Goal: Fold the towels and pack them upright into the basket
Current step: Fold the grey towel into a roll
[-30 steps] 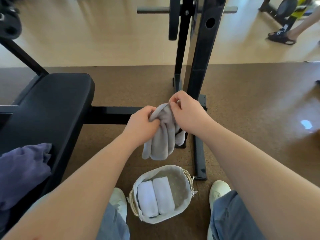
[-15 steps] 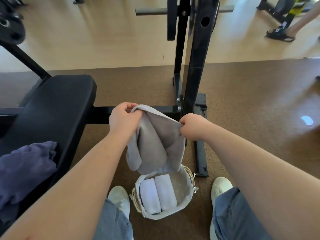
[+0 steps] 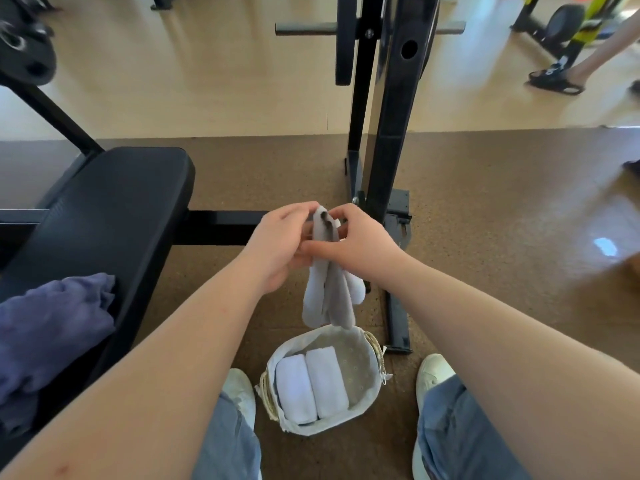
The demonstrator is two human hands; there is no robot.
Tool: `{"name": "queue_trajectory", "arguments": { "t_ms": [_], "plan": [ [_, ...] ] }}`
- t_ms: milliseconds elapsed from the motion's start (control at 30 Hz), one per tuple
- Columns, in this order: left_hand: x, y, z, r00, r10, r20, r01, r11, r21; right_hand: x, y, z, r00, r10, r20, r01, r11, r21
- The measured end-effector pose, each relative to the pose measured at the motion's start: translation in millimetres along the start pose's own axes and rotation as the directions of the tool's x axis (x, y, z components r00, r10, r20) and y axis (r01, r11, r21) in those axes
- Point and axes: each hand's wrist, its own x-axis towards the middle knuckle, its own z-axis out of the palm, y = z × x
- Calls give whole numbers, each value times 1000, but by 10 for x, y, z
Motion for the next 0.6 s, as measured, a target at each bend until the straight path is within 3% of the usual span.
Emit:
{"name": "queue_trajectory", "arguments": {
  "t_ms": [100,233,367,433,500,600],
  "plan": [
    [-58,6,77,991,22,129,-26,999,28,36,60,-2,991,39,-126,-35,999,30],
    [-36,4,90,987,135,91,-152,965,216,128,52,-144,973,139,-186,-87,961,264],
    [-59,-129,129,958,126,257,-263,745,613,168,14,-225,959,230,-165,-122,862,491],
    [-52,-174,168,960,166,225,-277,678,681,147,-19,-244,961,234,-151,-109,816,567],
    [-20,-153,159,972,201,123,-231,712,663,116,-61,-262,970,222,-102,-115,783,611],
    [15,-94,102,989,146,-6,-125,863,489,74,-84,-268,990,130,-54,-98,913,397]
  ]
}}
